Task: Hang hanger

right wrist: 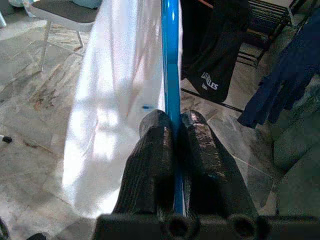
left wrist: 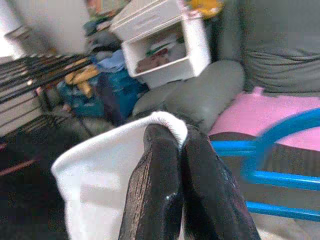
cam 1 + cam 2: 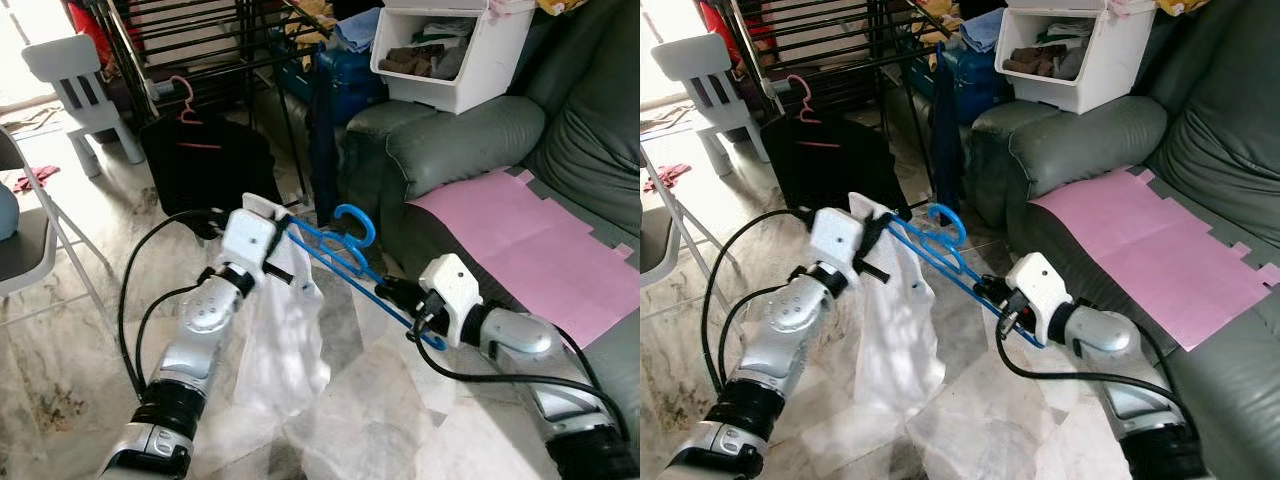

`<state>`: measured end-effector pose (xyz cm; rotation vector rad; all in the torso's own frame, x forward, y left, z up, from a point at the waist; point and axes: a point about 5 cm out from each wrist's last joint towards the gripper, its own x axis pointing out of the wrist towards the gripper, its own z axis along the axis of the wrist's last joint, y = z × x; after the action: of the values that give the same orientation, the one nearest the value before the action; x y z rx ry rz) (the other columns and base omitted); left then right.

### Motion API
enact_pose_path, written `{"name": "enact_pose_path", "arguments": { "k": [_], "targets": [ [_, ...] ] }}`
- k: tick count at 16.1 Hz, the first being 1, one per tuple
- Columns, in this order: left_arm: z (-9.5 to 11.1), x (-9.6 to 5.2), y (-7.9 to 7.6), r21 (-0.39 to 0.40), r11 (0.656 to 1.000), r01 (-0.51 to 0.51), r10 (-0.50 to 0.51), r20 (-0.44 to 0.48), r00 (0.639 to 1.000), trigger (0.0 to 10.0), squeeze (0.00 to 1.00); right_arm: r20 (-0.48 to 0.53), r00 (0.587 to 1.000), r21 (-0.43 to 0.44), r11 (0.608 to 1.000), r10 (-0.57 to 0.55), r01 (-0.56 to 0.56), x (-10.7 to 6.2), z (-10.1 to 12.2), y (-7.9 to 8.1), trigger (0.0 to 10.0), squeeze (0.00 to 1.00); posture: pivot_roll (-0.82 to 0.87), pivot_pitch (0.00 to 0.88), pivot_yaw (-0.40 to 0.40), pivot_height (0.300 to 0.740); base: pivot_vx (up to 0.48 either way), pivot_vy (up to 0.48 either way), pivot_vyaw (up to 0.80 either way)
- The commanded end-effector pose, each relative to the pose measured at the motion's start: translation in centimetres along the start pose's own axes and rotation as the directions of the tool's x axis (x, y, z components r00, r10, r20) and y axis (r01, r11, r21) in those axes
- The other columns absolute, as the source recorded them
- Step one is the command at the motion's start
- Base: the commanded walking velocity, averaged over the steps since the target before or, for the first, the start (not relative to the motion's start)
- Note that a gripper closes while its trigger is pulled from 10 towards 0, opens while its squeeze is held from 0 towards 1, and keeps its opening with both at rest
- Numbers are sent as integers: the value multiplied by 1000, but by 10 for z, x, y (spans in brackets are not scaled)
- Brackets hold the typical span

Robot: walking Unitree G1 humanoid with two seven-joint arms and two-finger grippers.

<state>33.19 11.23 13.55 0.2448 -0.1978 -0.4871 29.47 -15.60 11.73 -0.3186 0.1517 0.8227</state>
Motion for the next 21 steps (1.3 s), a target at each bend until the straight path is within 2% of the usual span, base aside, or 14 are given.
{"name": "enact_pose_path", "arguments": {
  "k": [1, 3, 4, 7, 9, 10, 11, 12, 13, 17, 19, 20, 21],
  "targets": [
    [11, 1, -11, 57, 995, 81, -85, 57, 995, 0, 0, 14, 1000, -7, 1000, -24, 25, 10, 6, -1, 10000, 0, -164, 0, 44, 740, 0, 0, 0],
    [14, 1, -22, 51, 989, 141, -145, 68, 987, 0, 0, 22, 998, 7, 998, -58, 58, 15, 8, -4, 10000, 0, -164, 0, 44, 740, 0, 0, 0],
    [16, -1, -38, 66, 967, 246, -250, 72, 966, 0, 0, 39, 995, 18, 996, -87, 86, 20, 12, -7, 10000, 0, -162, 0, 44, 740, 0, 0, 0],
    [17, -9, -61, 90, 913, 398, -405, 64, 912, 0, 0, 65, 992, 37, 993, -113, 110, 25, 18, -11, 10000, 0, -162, 0, 40, 740, 0, 0, 0],
    [17, -13, -68, 76, 899, 431, -435, 63, 898, 0, 0, 77, 990, 44, 992, -121, 117, 27, 20, -12, 10000, 0, -162, 0, 40, 740, 0, 0, 0],
    [13, -15, -69, 55, 903, 426, -429, 50, 902, 0, 0, 97, 987, 53, 991, -130, 125, 28, 22, -13, 10000, 0, -162, 0, 36, 740, 0, 0, 0],
    [5, -17, -66, 24, 917, 398, -399, 18, 917, 8980, 0, 127, 984, 63, 991, -128, 121, 28, 25, -13, 10000, 0, -164, 0, 35, 740, 0, 0, 0],
    [1, -18, -63, -19, 926, 378, -378, -1, 926, 10000, 1000, 160, 980, 72, 992, -117, 106, 26, 29, -12, 10000, 0, -164, 0, 34, 740, 0, 0, 0],
    [0, -19, -61, -22, 926, 378, -378, -9, 926, 10000, 1000, 183, 978, 78, 993, -102, 89, 25, 31, -10, 10000, 0, -166, 0, 34, 740, 0, 0, 0],
    [0, -20, -63, 49, 904, 424, -423, -30, 906, 10000, 1000, 217, 974, 48, 997, -61, 52, 14, 30, -3, 10000, 0, -170, 0, 36, 740, 0, 0, 0],
    [3, -23, -66, 60, 879, 473, -473, -25, 881, 10000, 1000, 218, 976, 40, 999, -14, 5, 8, 27, 0, 10000, 0, -169, 0, 39, 740, 0, 0, 0],
    [8, -27, -63, 91, 862, 499, -500, -15, 866, 10000, 1000, 211, 976, 58, 996, 60, -73, -1, 23, 3, 10000, 0, -169, 0, 43, 740, 0, 0, 0],
    [10, -28, -59, 107, 862, 496, -498, -15, 867, 10000, 1000, 209, 975, 64, 993, 80, -95, -3, 22, 4, 10000, 0, -169, 0, 43, 740, 0, 0, 0]
  ]
}}
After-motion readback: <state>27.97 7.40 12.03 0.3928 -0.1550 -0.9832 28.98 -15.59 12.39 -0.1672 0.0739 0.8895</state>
